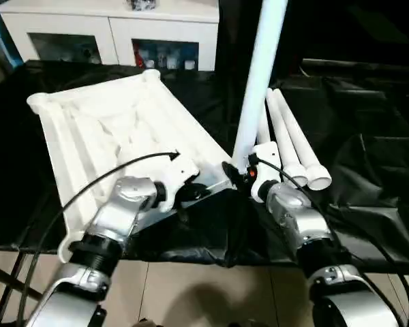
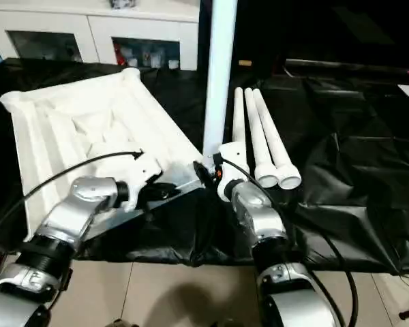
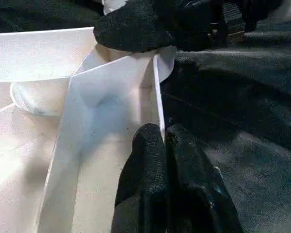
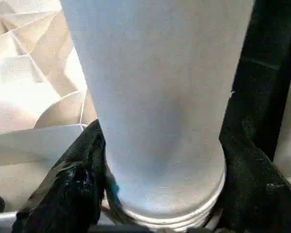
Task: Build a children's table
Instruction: Rotate leg to tighten
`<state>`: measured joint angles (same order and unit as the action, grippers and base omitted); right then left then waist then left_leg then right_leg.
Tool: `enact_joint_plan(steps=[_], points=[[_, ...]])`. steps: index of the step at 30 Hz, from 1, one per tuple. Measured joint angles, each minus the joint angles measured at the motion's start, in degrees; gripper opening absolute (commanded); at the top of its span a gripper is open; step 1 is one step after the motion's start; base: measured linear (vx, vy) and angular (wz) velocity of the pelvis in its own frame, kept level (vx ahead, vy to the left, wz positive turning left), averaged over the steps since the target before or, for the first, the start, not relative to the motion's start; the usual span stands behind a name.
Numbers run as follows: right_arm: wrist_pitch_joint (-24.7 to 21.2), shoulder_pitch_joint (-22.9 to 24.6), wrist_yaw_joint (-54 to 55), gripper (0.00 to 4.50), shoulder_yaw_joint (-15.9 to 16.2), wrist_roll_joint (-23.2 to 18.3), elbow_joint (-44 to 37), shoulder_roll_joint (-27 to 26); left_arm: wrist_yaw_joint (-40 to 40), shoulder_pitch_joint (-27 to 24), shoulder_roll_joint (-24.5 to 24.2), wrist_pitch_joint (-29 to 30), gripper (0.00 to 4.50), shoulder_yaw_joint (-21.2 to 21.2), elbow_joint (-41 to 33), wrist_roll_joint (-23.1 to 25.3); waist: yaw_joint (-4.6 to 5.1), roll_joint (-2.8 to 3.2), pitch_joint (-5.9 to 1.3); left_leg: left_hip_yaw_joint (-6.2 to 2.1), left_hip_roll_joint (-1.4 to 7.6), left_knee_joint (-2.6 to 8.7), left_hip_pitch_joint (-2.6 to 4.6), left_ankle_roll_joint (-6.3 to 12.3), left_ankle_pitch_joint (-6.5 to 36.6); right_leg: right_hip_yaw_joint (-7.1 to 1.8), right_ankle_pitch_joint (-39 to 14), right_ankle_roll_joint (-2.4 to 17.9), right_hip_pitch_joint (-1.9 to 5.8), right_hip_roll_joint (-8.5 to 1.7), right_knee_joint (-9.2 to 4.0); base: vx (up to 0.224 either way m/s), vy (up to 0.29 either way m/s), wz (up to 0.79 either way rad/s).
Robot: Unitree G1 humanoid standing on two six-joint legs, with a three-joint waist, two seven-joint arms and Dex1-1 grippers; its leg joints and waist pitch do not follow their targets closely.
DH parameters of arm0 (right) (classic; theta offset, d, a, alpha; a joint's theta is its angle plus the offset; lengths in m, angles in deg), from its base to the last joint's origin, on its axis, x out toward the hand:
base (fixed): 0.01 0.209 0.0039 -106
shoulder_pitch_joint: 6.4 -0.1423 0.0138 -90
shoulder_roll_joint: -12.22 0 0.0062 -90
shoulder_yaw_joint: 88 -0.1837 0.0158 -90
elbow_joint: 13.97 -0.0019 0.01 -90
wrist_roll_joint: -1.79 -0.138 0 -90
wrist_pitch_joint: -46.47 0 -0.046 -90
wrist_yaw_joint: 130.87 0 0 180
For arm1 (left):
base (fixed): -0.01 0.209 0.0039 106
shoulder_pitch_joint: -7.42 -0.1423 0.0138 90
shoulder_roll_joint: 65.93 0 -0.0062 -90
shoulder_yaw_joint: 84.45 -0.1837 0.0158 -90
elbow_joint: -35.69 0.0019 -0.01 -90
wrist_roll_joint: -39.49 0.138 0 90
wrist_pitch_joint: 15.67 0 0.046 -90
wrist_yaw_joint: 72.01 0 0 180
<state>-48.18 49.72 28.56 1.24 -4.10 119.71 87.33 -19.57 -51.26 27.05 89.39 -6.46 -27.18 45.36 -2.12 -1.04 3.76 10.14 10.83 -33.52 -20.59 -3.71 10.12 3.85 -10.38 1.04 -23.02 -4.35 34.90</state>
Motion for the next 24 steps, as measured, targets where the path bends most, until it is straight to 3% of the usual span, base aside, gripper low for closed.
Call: enact_joint_plan(steps=[6,10,15,22,24], points=[[1.55,-1.32,-2.18,3.99,0.04,0.24,1.68,0.71,1.50,-0.08,-0.10,-0.47,0.00,-0.62,-1.06,-0.10,-0.44,0.24,0.06,0.01,0.03,0.10,-0.35,0.00,0.00,0.02,0.22,0.36,-0.14,0.01,0.04,0.000,0.000,0.00],[1.68,0.61,-9.84,3.99,2.87,0.97,-1.22,4.10,4.35,-0.15,-1.92,-2.36,0.00,-1.46,-1.13,-0.91,-0.58,0.36,0.04,0.01,0.06,0.09,-0.45,0.01,-0.01,0.06,0.16,0.26,-0.17,0.03,0.00,0.000,0.000,0.00],[0.70,3.98,-23.87,3.99,7.09,0.72,-7.35,9.72,10.79,-0.39,-5.85,-6.15,0.00,-2.04,-1.04,-1.45,-1.56,0.52,0.14,0.02,0.05,0.03,-0.50,0.03,0.00,0.05,0.14,0.24,-0.13,0.00,-0.07,0.000,0.000,0.00],[-2.05,6.85,-36.89,3.99,10.16,-1.23,-13.78,15.71,17.52,-0.41,-8.32,-8.85,0.00,-3.02,-0.78,-2.03,-2.49,0.54,0.13,0.06,0.07,0.06,-0.44,0.03,0.00,0.04,0.14,0.24,-0.09,-0.02,-0.08,0.000,0.000,0.00],[-3.92,7.53,-40.70,3.66,11.14,-2.00,-16.07,17.68,19.52,-0.31,-9.14,-9.73,0.00,-3.59,-0.30,-2.77,-2.88,0.56,0.11,0.07,0.07,0.08,-0.42,0.03,0.00,0.04,0.13,0.22,-0.09,-0.01,-0.07,0.000,0.000,0.00]])
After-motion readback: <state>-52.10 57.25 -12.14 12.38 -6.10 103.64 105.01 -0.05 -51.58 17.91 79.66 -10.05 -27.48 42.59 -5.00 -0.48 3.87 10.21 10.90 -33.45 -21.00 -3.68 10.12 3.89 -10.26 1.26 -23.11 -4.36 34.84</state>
